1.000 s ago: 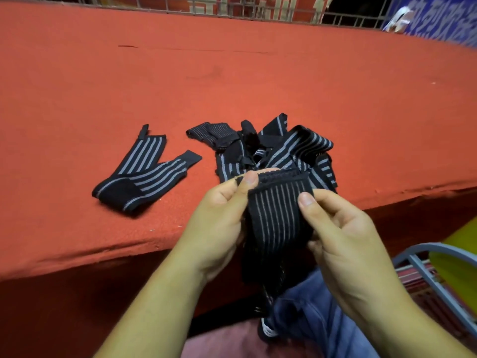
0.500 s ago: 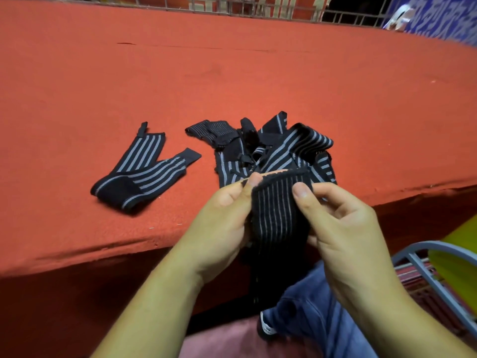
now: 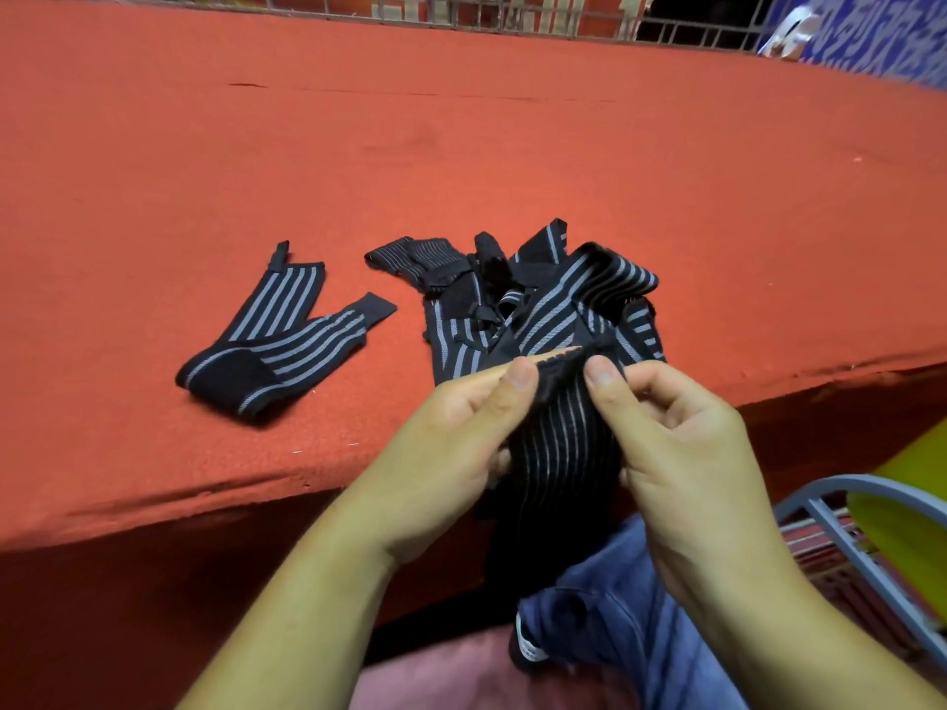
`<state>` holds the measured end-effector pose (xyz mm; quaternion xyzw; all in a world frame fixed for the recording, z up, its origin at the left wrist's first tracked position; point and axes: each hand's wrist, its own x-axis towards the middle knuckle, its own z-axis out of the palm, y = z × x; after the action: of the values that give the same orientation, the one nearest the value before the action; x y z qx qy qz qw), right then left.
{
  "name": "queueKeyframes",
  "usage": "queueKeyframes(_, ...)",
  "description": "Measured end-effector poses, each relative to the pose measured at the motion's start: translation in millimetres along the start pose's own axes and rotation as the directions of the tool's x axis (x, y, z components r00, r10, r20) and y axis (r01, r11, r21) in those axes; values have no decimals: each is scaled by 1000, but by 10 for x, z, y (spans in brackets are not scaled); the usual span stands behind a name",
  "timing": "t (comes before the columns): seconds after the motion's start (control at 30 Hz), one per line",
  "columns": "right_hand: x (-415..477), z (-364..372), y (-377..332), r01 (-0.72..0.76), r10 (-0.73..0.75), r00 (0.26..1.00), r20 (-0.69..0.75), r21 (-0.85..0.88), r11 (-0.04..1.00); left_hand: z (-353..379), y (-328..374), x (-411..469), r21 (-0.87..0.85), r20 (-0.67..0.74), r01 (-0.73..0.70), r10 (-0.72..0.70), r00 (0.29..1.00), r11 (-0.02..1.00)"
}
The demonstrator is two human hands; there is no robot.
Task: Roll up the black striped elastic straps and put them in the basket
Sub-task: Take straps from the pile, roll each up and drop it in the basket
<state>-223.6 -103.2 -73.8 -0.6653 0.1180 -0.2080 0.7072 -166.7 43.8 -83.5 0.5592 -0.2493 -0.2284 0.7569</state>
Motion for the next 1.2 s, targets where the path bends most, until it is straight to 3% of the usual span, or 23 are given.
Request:
queueKeyframes(0.13, -5, -14, 2, 3, -4, 1000, -5, -25, 1000, 1, 19, -1, 166, 23, -118, 116, 993, 979)
queueKeyframes(0.27, 14, -42, 0, 4, -4, 1000, -4, -39, 999, -20, -54, 36, 100, -56, -84, 90, 994, 991)
queueKeyframes(0.4, 45, -82, -11, 67, -73, 996, -42, -124, 990, -19, -66, 42, 97, -29, -79, 82, 996, 992)
queueKeyframes(0.57, 48, -132, -44, 104, -102, 995, 22, -199, 974, -25, -66, 50, 124, -56, -80, 87, 995, 989)
queueKeyframes(0.83, 17, -111, 5, 62, -52, 996, 77, -140, 988, -126, -83, 69, 225, -197, -72, 118, 973, 972)
queueKeyframes(0.93, 1, -95, 19, 22, -4, 990, 138, -132, 991, -115, -66, 65, 215, -206, -78, 123, 971, 973)
queueKeyframes(1.2, 11, -133, 24, 82, -69, 981, 181, -66, 994, -79, -35, 53, 241, -174, -133, 178, 969, 961)
